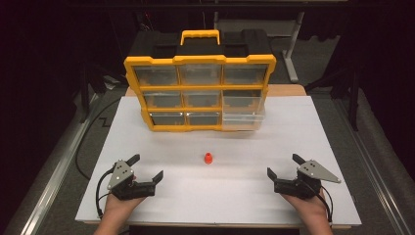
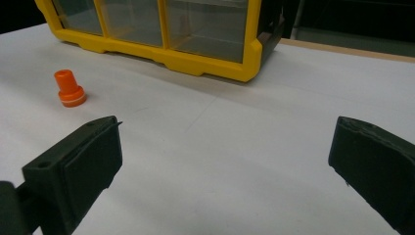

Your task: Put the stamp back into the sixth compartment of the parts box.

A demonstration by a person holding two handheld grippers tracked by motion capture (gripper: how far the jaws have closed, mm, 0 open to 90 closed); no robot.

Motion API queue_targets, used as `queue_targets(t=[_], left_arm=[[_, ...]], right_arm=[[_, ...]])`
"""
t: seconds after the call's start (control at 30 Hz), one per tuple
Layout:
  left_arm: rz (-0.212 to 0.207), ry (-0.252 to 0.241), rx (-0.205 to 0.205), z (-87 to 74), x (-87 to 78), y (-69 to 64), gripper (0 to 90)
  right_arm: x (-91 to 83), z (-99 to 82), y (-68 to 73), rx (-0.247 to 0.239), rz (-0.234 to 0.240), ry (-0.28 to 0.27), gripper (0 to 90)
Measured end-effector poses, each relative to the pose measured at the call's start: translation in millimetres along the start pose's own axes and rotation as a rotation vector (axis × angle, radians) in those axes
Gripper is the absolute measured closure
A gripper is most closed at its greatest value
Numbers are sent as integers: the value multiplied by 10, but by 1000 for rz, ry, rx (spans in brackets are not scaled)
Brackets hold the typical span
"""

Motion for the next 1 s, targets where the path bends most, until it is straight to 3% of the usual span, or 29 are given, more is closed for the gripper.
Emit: queue_targets(t=[0.13, 0.47, 0.7, 1.0], left_arm=[[-1, -17, -14, 16, 2, 4, 9], [1, 6, -9, 9, 22, 11, 4], [-2, -7, 4, 9, 25, 6, 4], [-3, -2, 2, 9, 23, 10, 4]], right_arm=[[-4, -12, 0, 11, 6, 1, 3], [6, -16, 53, -25, -6, 2, 3], [28, -27, 56, -23, -12, 47, 3], [97, -81, 38, -24, -19, 147, 3]])
Point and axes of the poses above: each handheld gripper's, and its own axes: x roughly forward along the jaws, z roughly out of its top, y roughly to its left, the point moved 2 cm from there along x, roughly forward along the jaws, and after that the axes turned 7 degrees about x, right-handed, at the moved point
